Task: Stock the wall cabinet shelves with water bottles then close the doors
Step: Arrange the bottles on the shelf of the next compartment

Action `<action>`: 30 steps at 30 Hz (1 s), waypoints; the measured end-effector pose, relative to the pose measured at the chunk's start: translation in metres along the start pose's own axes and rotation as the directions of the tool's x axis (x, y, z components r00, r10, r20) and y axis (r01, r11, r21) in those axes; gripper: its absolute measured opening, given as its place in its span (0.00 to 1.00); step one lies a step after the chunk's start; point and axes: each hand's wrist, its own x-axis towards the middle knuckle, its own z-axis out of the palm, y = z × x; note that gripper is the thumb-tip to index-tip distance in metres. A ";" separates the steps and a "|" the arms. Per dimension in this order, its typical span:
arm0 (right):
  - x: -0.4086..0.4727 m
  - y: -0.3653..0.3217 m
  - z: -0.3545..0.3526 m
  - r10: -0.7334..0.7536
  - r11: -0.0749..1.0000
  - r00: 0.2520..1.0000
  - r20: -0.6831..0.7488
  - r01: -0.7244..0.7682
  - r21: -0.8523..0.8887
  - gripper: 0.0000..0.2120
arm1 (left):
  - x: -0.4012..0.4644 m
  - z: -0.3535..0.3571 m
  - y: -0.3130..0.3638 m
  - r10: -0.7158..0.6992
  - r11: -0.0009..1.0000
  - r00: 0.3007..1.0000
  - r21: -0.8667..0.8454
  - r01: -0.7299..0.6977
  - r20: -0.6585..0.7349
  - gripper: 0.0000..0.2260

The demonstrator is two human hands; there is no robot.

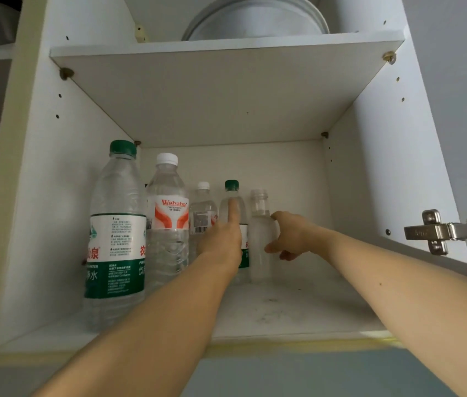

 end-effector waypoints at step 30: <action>-0.117 -0.145 0.053 -0.263 0.827 0.963 0.061 0.193 0.528 0.29 | -0.142 -0.106 -0.108 -0.171 0.891 0.930 -0.454 0.005 -0.325 0.47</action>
